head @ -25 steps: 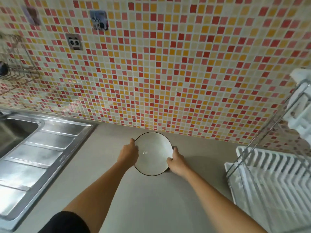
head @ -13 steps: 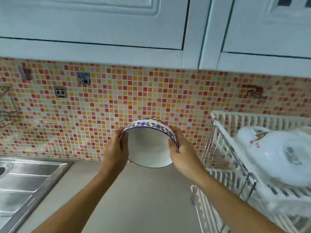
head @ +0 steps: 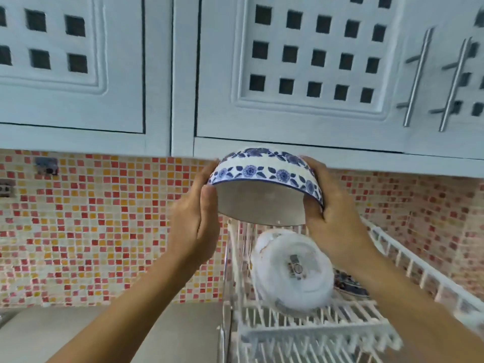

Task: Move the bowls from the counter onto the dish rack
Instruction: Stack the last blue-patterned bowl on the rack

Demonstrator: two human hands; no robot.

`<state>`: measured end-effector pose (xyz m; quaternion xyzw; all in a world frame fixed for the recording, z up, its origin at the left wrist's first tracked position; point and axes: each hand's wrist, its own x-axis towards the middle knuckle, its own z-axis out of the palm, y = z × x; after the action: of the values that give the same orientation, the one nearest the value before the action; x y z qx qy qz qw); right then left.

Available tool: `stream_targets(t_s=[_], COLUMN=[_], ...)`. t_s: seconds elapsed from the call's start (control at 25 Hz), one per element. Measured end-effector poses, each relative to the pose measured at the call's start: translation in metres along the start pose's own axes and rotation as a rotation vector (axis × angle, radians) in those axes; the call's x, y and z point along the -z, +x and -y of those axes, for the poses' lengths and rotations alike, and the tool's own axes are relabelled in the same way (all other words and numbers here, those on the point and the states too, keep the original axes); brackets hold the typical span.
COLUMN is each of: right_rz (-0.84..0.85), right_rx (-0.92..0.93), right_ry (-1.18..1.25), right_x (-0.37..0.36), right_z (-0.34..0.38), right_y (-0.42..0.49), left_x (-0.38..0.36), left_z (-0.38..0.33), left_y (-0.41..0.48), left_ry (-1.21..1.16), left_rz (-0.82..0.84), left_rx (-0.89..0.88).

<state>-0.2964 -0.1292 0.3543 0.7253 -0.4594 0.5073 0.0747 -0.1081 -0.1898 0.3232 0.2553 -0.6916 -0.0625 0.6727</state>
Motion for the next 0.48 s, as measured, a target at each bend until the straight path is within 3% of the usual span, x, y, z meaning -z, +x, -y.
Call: stream_targets(t_s=[0.16,0.32,0.48], right_rz=[0.006,-0.025,-0.019], right_rx=[0.075,0.121,0.218], right_ry=[-0.249,-0.366,-0.313], right_x=[0.087,0.140,0.157], right_z=[-0.062,-0.124,-0.166], right_y=[-0.014,-0.034,-0.044], left_x=[-0.079,-0.139,-0.171], left_z=[-0.063,-0.101,-0.109], left_y=[0.002,0.002,0.005], left_ry=[-0.027,-0.018,-0.069], left_rz=[0.286,0.619,0.731], left_rx=[0.176,0.153,0.160])
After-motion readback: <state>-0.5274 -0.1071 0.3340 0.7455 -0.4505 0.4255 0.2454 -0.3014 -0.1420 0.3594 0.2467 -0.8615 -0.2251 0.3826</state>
